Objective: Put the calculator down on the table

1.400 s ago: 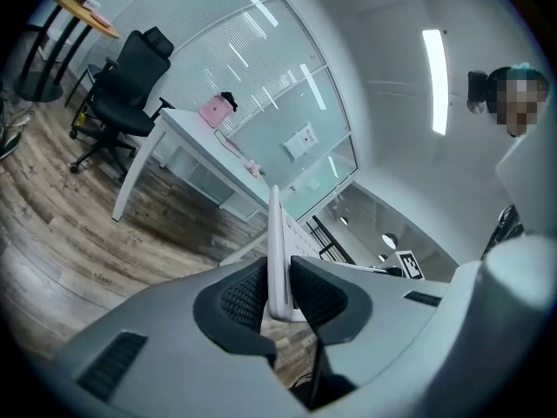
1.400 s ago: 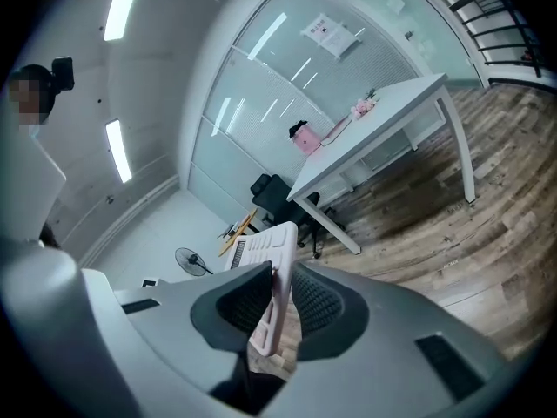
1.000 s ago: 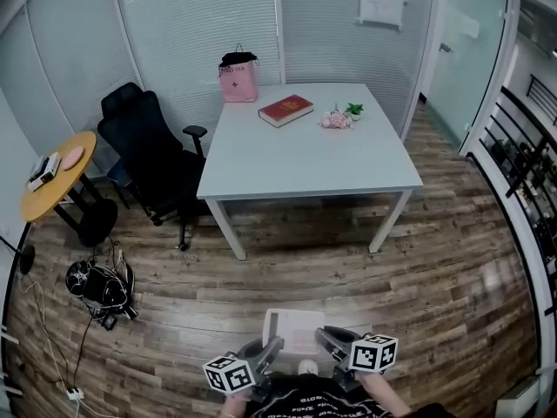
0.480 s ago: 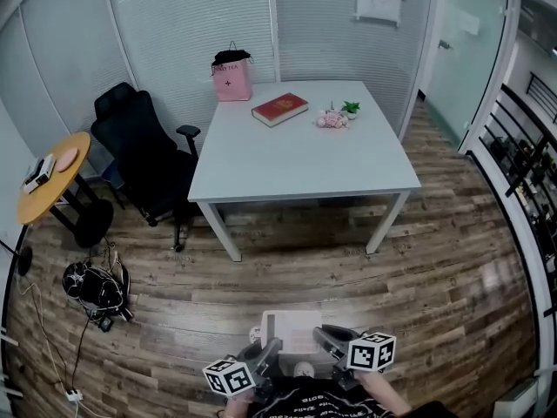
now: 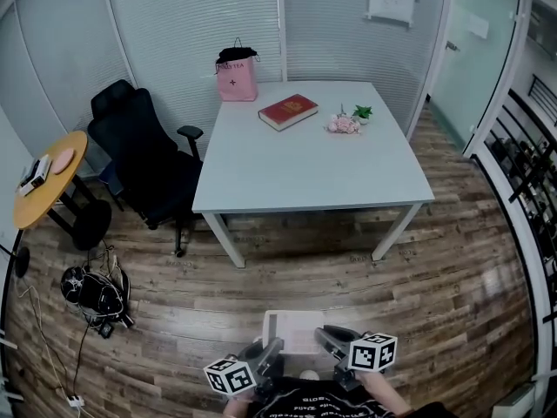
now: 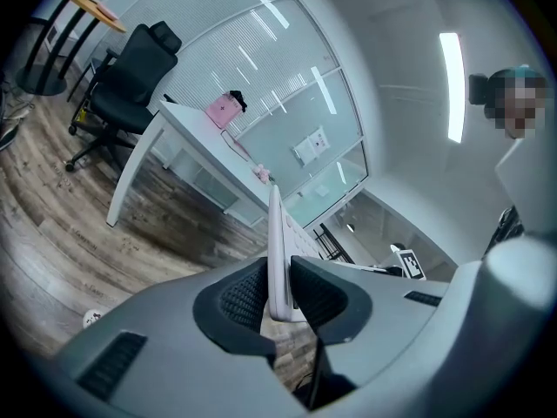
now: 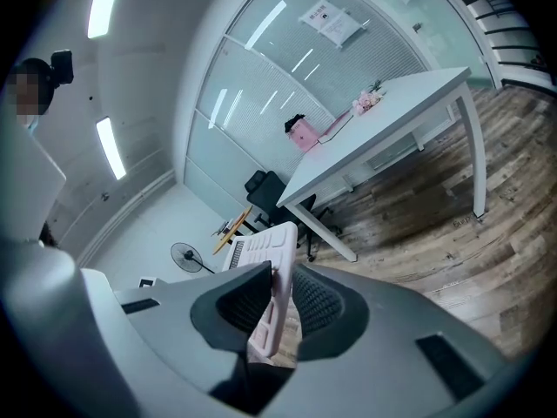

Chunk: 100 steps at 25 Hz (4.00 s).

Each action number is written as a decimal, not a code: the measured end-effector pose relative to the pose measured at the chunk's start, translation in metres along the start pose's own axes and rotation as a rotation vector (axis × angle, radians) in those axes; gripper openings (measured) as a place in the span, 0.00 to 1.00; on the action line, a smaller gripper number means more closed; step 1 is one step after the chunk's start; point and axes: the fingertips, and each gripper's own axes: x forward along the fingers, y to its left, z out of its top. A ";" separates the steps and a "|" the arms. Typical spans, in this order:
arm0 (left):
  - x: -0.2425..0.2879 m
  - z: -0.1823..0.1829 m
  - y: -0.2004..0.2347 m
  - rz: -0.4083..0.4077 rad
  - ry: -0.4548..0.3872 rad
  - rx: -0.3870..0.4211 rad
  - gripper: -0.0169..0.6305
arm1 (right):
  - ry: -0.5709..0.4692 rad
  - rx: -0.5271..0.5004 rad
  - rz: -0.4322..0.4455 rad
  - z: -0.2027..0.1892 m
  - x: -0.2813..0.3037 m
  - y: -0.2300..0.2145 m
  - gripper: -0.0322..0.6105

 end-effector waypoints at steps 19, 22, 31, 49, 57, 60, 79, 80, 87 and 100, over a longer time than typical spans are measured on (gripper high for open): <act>0.017 0.150 0.092 -0.031 0.092 0.107 0.17 | -0.047 0.024 -0.067 0.077 0.143 0.022 0.18; 0.012 0.166 0.108 -0.029 0.092 0.113 0.17 | -0.052 0.026 -0.061 0.081 0.165 0.028 0.18; -0.001 0.200 0.139 -0.014 0.071 0.074 0.17 | -0.048 0.031 -0.056 0.092 0.209 0.044 0.18; 0.048 0.304 0.203 0.125 -0.076 -0.035 0.17 | 0.130 -0.037 0.088 0.196 0.327 0.025 0.18; 0.107 0.363 0.222 0.159 -0.109 -0.079 0.17 | 0.195 -0.084 0.131 0.275 0.374 -0.001 0.18; 0.128 0.382 0.227 0.169 -0.111 -0.084 0.17 | 0.206 -0.088 0.137 0.300 0.386 -0.012 0.18; 0.249 0.483 0.254 0.175 -0.152 -0.114 0.17 | 0.176 -0.136 0.079 0.442 0.444 -0.072 0.18; 0.252 0.490 0.255 0.169 -0.151 -0.112 0.17 | 0.169 -0.133 0.088 0.448 0.447 -0.072 0.18; 0.272 0.531 0.271 0.187 -0.123 -0.106 0.17 | 0.148 -0.155 0.052 0.483 0.477 -0.076 0.19; 0.304 0.579 0.322 0.214 -0.076 -0.170 0.17 | 0.167 -0.197 -0.087 0.525 0.547 -0.099 0.19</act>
